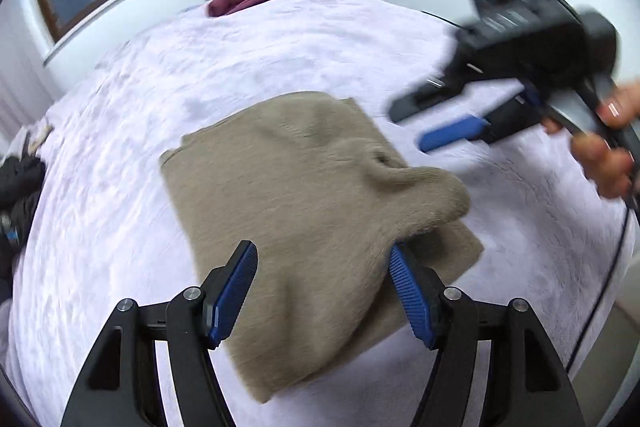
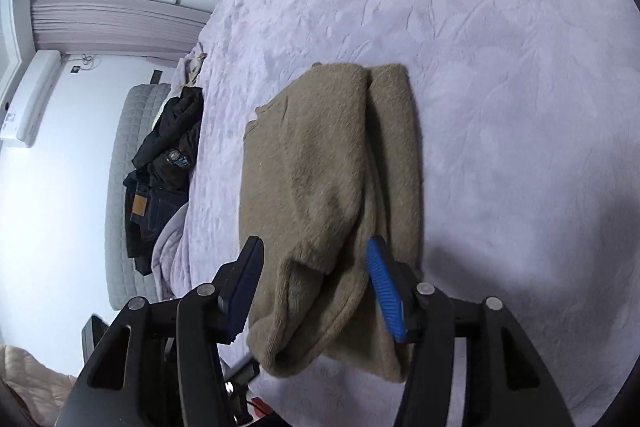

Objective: Fold small clothes
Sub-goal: 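Lower the folded bundle and press it flat with the right tool, then pinch the bundle's folded edge with the right tool and straighten it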

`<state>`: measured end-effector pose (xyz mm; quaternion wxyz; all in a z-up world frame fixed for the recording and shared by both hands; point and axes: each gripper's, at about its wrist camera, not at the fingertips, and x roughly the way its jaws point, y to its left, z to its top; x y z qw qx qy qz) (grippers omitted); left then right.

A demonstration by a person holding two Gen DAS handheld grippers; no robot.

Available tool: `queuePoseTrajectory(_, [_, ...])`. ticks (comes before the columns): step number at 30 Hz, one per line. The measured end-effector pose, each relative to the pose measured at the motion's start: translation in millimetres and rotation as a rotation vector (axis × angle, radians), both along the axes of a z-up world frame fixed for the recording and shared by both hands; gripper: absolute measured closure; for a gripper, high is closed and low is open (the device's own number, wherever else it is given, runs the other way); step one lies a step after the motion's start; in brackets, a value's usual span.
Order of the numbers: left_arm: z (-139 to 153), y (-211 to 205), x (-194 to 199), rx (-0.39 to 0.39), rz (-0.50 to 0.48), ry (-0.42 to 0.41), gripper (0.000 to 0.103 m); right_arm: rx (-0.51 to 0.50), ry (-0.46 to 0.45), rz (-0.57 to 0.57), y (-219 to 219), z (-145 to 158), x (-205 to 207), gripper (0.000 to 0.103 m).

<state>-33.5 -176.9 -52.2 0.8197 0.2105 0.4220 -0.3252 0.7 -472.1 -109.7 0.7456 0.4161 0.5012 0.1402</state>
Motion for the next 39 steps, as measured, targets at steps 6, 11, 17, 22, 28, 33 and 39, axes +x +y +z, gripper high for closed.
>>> queuePoseTrajectory(6, [-1.1, 41.8, 56.2, -0.049, 0.135, 0.120, 0.034, -0.026, 0.029, -0.031, 3.2, -17.7, 7.8, 0.045])
queuePoseTrajectory(11, [-23.5, 79.3, 104.2, -0.181, 0.306, 0.316, 0.030, 0.017, 0.034, -0.027, 5.2, -33.1, 31.6, 0.045])
queuePoseTrajectory(17, [-70.0, 75.5, 124.4, -0.174, 0.367, 0.407, 0.028, -0.021, 0.073, -0.019, 12.6, -40.6, 48.2, 0.088])
queuePoseTrajectory(22, [-59.2, 52.1, 102.3, -0.124, 0.276, 0.323, 0.027, -0.096, -0.032, 0.048, 19.9, -3.0, 33.0, 0.089])
queuePoseTrajectory(28, [-76.1, 40.1, 101.7, -0.078, 0.326, 0.363, 0.001, -0.190, 0.086, 0.022, 6.9, -44.8, 31.9, 0.087])
queuePoseTrajectory(33, [-89.4, 52.3, 104.5, -0.161, 0.358, 0.477, 0.001, -0.204, 0.056, -0.063, -0.2, -27.1, 10.1, 0.075])
queuePoseTrajectory(39, [-93.6, 52.4, 105.7, -0.165, 0.383, 0.517, 0.001, -0.178, -0.062, -0.014, 19.8, 25.5, -18.7, 0.074])
